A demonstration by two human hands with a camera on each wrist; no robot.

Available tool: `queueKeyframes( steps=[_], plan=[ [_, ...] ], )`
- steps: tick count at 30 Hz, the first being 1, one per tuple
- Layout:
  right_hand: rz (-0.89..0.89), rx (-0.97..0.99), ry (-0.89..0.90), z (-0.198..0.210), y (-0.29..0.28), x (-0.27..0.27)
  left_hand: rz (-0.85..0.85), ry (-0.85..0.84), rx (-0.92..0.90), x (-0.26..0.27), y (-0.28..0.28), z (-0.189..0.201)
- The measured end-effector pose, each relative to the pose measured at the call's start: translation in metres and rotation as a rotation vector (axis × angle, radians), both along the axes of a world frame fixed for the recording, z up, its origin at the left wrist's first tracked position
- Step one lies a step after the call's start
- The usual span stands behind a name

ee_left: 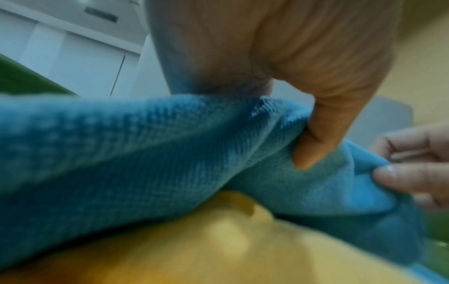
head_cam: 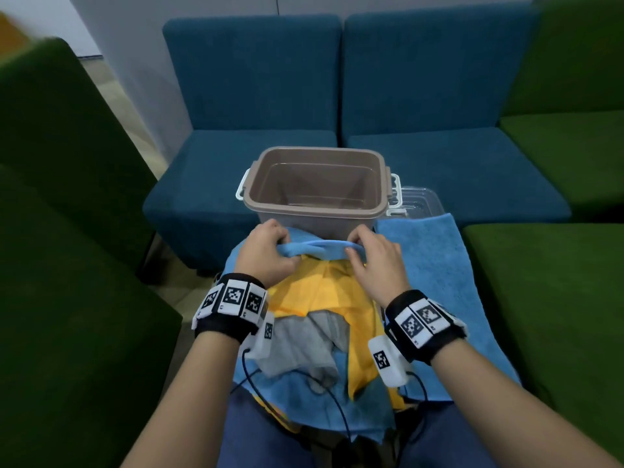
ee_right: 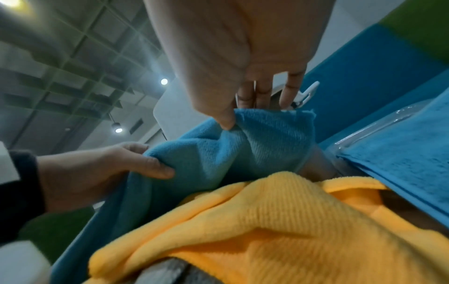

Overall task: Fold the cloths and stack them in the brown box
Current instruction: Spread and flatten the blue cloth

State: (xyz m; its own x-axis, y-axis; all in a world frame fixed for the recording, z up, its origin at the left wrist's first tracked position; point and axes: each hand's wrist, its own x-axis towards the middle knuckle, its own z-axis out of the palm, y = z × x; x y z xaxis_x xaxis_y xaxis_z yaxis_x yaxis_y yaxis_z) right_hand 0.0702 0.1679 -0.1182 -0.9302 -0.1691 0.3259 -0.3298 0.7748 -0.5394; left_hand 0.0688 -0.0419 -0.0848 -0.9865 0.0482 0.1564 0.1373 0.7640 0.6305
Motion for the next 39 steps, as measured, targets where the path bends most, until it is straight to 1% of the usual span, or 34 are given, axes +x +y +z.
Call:
queueKeyframes(
  steps=[2,4,6,8,10,12,13,14,15,17,18,20,22,24,26,28,29,30,32,35,37,39],
  plan=[
    [0.027,-0.004,-0.009,0.004,0.003,0.003,-0.036,0.062,0.078,0.005,0.005,0.011],
    [0.033,-0.033,0.034,0.016,0.008,0.002,-0.036,0.154,0.093,0.010,0.011,0.024],
    [-0.007,-0.113,0.153,0.041,0.014,-0.003,-0.047,0.261,0.115,0.012,0.016,0.041],
    [-0.065,-0.197,0.308,0.075,0.020,-0.010,-0.058,0.351,0.178,0.012,0.018,0.065],
    [-0.119,-0.262,0.452,0.110,0.027,-0.015,-0.075,0.407,0.220,0.013,0.020,0.091],
    [-0.148,-0.308,0.541,0.134,0.037,-0.020,-0.092,0.419,0.203,0.014,0.019,0.112],
    [-0.158,-0.312,0.536,0.137,0.045,-0.026,-0.098,0.404,0.185,0.014,0.017,0.118],
    [-0.160,-0.300,0.488,0.131,0.053,-0.033,-0.097,0.376,0.164,0.012,0.013,0.121],
    [-0.165,-0.265,0.396,0.119,0.062,-0.039,-0.088,0.335,0.136,0.010,0.007,0.119],
    [-0.198,-0.164,0.178,0.083,0.079,-0.041,-0.061,0.236,0.053,0.006,-0.007,0.107],
    [-0.212,-0.129,0.102,0.067,0.087,-0.038,-0.048,0.196,0.026,0.005,-0.014,0.099],
    [-0.239,-0.111,0.064,0.052,0.099,-0.031,-0.018,0.166,0.034,0.006,-0.025,0.086],
    [-0.270,-0.153,0.141,0.064,0.105,-0.028,0.041,0.216,0.080,0.007,-0.032,0.085],
    [-0.272,-0.220,0.292,0.091,0.106,-0.029,0.092,0.309,0.106,0.004,-0.034,0.094],
    [-0.291,-0.251,0.438,0.125,0.108,-0.029,0.122,0.442,0.184,0.001,-0.034,0.112],
    [-0.356,-0.272,0.591,0.155,0.112,-0.027,0.149,0.585,0.287,0.001,-0.033,0.133],
    [-0.392,-0.298,0.644,0.165,0.116,-0.027,0.160,0.641,0.307,0.002,-0.032,0.143],
    [-0.421,-0.323,0.665,0.171,0.120,-0.028,0.165,0.680,0.312,0.002,-0.029,0.150],
    [-0.447,-0.322,0.622,0.171,0.123,-0.031,0.172,0.716,0.318,0.000,-0.025,0.157],
    [-0.463,-0.303,0.584,0.161,0.125,-0.034,0.221,0.709,0.366,-0.003,-0.022,0.153],
    [-0.501,-0.355,0.645,0.168,0.128,-0.033,0.240,0.710,0.409,-0.003,-0.022,0.152],
    [-0.531,-0.424,0.767,0.179,0.130,-0.032,0.233,0.729,0.455,0.000,-0.021,0.159]
  ],
)
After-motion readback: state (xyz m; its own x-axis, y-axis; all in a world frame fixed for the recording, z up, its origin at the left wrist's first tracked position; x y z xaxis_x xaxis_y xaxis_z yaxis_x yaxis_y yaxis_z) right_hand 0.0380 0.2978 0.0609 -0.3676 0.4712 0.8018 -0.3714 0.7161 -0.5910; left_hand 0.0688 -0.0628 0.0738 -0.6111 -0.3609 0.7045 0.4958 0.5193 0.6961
